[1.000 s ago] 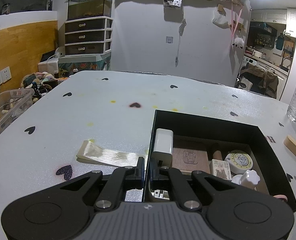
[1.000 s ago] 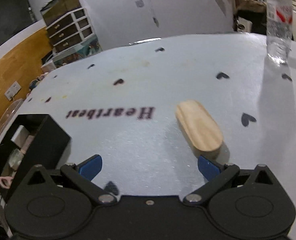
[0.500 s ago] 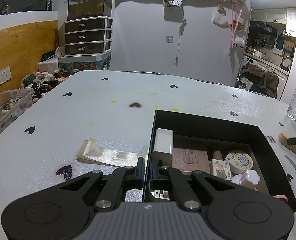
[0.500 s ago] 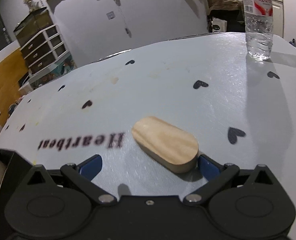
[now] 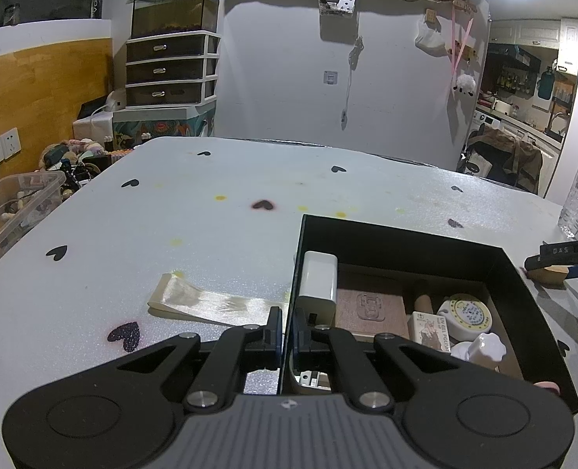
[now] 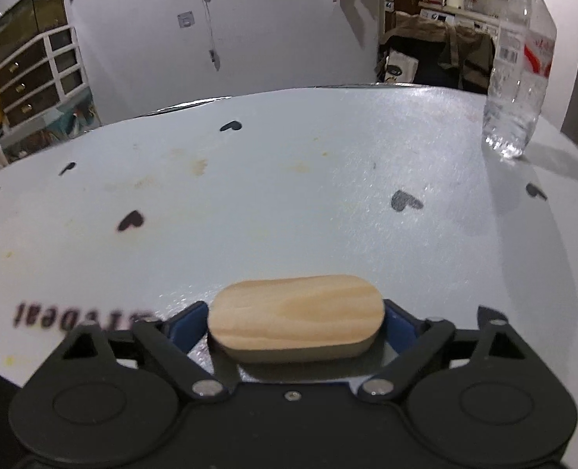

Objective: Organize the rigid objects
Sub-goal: 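Carry the wooden block into the black box, lower it and release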

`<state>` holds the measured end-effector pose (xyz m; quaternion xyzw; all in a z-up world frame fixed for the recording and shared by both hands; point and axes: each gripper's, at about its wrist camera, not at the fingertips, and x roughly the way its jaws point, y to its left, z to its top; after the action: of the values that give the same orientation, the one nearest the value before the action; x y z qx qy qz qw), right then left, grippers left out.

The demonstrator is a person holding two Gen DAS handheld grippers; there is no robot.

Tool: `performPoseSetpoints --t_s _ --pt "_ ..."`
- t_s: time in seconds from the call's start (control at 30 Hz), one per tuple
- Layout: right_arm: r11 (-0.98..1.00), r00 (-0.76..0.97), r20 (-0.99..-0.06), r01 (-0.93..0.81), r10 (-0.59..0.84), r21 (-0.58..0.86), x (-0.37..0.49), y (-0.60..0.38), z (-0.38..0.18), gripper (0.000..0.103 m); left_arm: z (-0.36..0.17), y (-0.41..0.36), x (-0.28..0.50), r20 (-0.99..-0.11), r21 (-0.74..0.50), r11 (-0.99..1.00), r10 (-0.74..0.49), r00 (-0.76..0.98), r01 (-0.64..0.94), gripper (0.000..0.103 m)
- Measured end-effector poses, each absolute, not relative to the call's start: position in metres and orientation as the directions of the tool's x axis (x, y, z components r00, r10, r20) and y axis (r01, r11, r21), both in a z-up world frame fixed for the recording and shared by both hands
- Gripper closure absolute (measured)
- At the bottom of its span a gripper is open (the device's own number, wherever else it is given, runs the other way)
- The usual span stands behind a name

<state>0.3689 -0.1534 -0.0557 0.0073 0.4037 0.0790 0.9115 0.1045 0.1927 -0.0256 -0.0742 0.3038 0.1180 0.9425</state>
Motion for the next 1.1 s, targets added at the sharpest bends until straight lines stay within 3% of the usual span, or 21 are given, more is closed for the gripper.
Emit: performPoseSetpoints --t_s 0.3,0.63,0.83,1.1 --pt "0.965 0.672 -0.693 -0.204 0.261 0.166 0.348 -0.151 -0.031 0.014 -0.025 0.193 0.105 -0.590 -0.068 0.961 0.177 0.787 -0.268 0.099" --pt "0.765 0.556 -0.551 -0.579 0.623 0.281 0.279 -0.090 0.052 0.014 -0.025 0.192 0.106 -0.587 -0.078 0.961 0.170 0.792 -0.264 0.099" --pt "0.650 0.337 -0.605 -0.630 0.722 0.425 0.264 -0.038 0.049 0.014 -0.025 0.192 0.104 -0.581 -0.076 0.963 0.168 0.796 -0.259 0.099" --pt "0.736 0.259 -0.724 -0.479 0.640 0.479 0.265 0.018 0.020 0.014 -0.025 0.194 0.103 -0.577 -0.080 0.965 0.158 0.801 -0.248 0.099"
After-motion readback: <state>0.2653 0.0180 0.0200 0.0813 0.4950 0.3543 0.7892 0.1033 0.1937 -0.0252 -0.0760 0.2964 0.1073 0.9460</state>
